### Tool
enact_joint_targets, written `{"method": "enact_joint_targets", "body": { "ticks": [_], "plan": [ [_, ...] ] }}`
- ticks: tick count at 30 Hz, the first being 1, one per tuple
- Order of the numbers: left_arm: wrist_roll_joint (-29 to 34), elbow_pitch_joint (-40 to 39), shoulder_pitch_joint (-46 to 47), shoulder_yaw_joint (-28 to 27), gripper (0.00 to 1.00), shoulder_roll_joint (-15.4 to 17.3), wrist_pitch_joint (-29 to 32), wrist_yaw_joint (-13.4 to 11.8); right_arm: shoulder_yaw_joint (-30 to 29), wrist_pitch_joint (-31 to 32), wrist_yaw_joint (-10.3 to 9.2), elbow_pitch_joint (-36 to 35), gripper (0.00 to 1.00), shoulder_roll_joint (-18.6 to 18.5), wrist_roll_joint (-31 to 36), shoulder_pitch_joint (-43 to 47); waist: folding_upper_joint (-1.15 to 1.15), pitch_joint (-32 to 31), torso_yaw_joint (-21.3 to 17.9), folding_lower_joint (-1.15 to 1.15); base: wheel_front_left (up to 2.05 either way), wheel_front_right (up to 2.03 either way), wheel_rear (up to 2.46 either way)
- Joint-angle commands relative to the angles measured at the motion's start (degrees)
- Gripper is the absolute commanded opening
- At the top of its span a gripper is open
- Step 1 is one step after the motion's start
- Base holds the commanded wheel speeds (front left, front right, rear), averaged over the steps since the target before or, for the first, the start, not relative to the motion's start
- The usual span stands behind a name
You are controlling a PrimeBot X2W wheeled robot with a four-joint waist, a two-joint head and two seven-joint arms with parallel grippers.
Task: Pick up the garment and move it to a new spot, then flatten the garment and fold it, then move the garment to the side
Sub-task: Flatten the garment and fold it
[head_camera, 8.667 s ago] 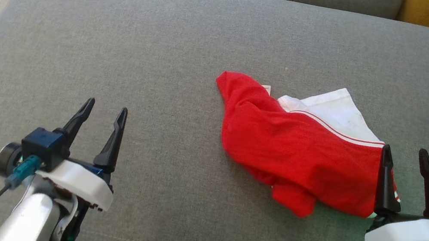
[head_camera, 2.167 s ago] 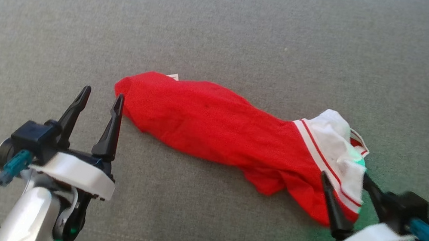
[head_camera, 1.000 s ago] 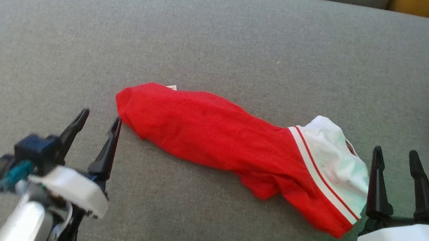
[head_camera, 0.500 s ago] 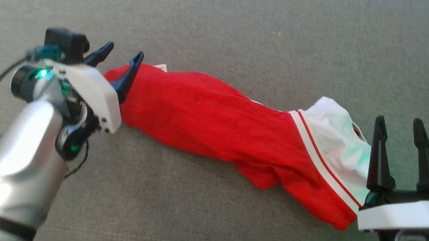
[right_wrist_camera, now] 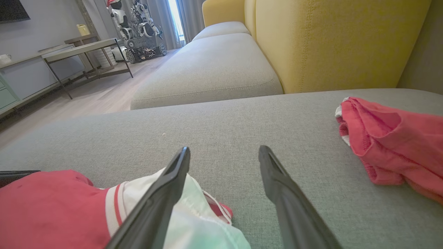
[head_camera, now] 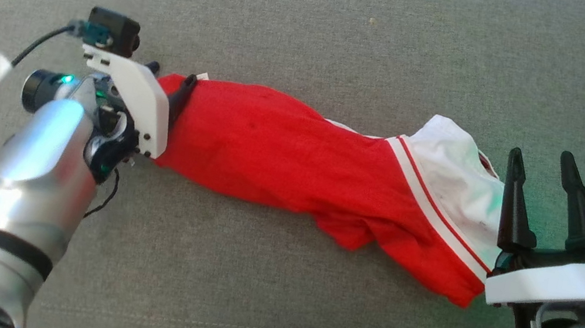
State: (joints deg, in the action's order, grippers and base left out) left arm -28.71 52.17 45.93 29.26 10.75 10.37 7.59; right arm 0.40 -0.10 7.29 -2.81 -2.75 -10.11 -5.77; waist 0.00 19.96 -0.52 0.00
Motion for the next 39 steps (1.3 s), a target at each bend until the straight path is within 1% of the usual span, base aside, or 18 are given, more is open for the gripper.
{"method": "enact_joint_targets", "body": {
  "ticks": [1,2,3,4,5,6,10,12,14,16,21,25,31,33,35,36,39],
  "plan": [
    [-0.2,1.2,-0.3,-0.4,1.00,2.0,1.6,-0.1,1.3,-0.6,0.20,-1.7,1.00,-0.1,-0.4,-1.7,0.00,-0.1,0.0,0.00,0.00,0.00,0.00],
    [-1.0,1.9,-0.2,0.4,0.97,1.8,2.9,-0.1,1.3,-0.6,0.20,-1.6,1.00,-0.1,-0.4,-1.7,0.00,-0.1,0.1,0.00,0.00,0.00,0.00],
    [-1.9,2.3,0.0,1.1,0.62,1.7,4.0,-0.1,1.2,-0.6,0.20,-1.5,1.00,-0.1,-0.5,-1.7,0.00,-0.2,0.2,0.00,0.00,0.00,0.00],
    [-2.7,2.3,0.1,1.9,0.38,1.6,5.1,-0.1,1.2,-0.6,0.20,-1.4,1.00,-0.1,-0.7,-1.7,0.00,-0.4,0.2,0.00,0.00,0.00,0.00],
    [-3.6,2.1,0.2,2.8,0.07,1.6,5.9,-0.1,1.2,-0.6,0.20,-1.3,1.00,-0.1,-0.8,-1.7,0.00,-0.5,0.3,0.00,0.00,0.00,0.00],
    [-4.7,1.7,0.2,3.6,0.00,1.6,6.9,-0.1,1.2,-0.6,0.20,-1.2,1.00,-0.1,-0.9,-1.7,0.00,-0.6,0.4,0.00,0.00,0.00,0.00],
    [-8.2,-0.5,0.0,7.3,0.00,2.6,10.1,-0.1,1.0,-0.7,0.20,-1.1,1.00,-0.1,-1.1,-1.6,0.00,-1.3,0.8,0.00,0.00,0.00,0.00],
    [-9.1,-1.7,0.3,8.3,0.00,3.6,9.4,-0.1,1.1,-0.7,0.20,-1.0,1.00,-0.1,-1.3,-1.6,0.00,-1.5,0.8,0.00,0.00,0.00,0.00],
    [-8.7,-2.5,1.4,8.1,0.00,4.4,5.5,-0.1,1.2,-0.8,0.20,-0.9,1.00,-0.1,-1.4,-1.6,0.00,-1.7,0.8,0.00,0.00,0.00,0.00],
    [-8.1,-2.8,2.6,7.6,0.00,4.5,1.3,-0.4,1.3,-0.8,0.20,-0.9,1.00,-0.1,-1.5,-1.6,0.00,-1.9,0.6,0.00,0.00,0.00,0.00],
    [-6.6,-3.3,6.3,5.6,0.00,4.0,-8.7,-3.6,1.2,-1.0,0.20,-0.9,1.00,-0.1,-2.0,-1.7,0.00,-2.1,0.0,0.00,0.00,0.00,0.00],
    [-6.0,-4.4,9.3,4.0,0.00,3.8,-15.9,-5.0,1.1,-1.2,0.20,-0.8,1.00,-0.1,-2.4,-1.6,0.00,-2.2,-0.5,0.00,0.00,0.00,0.00],
    [-4.9,-7.1,10.9,2.9,0.00,4.7,-22.3,-6.3,0.9,-1.6,0.20,-0.3,1.00,-0.1,-3.1,-1.1,0.00,-2.9,-0.7,0.00,0.00,0.00,0.00],
    [-4.5,-9.2,9.4,2.6,0.00,5.2,-23.6,-7.0,1.0,-1.7,0.20,-0.1,1.00,-0.1,-3.3,-0.8,0.00,-3.4,-0.8,0.00,0.00,0.00,0.00],
    [-4.5,-12.4,5.9,2.0,0.00,5.7,-24.6,-8.0,1.1,-1.8,0.20,0.0,1.00,-0.1,-3.6,-0.5,0.00,-3.7,-1.0,0.00,0.00,0.00,0.00],
    [-4.7,-16.7,0.5,1.0,0.00,6.2,-25.1,-9.5,1.1,-2.0,0.20,0.1,1.00,-0.1,-4.0,-0.2,0.00,-3.9,-1.1,0.00,0.00,0.00,0.00],
    [-4.6,-23.8,-9.6,-0.4,0.00,6.9,-25.3,-12.1,0.7,-2.0,0.20,0.1,1.00,-0.1,-4.3,0.5,0.00,-3.8,-0.7,0.00,0.00,0.00,0.00]
  ]
}}
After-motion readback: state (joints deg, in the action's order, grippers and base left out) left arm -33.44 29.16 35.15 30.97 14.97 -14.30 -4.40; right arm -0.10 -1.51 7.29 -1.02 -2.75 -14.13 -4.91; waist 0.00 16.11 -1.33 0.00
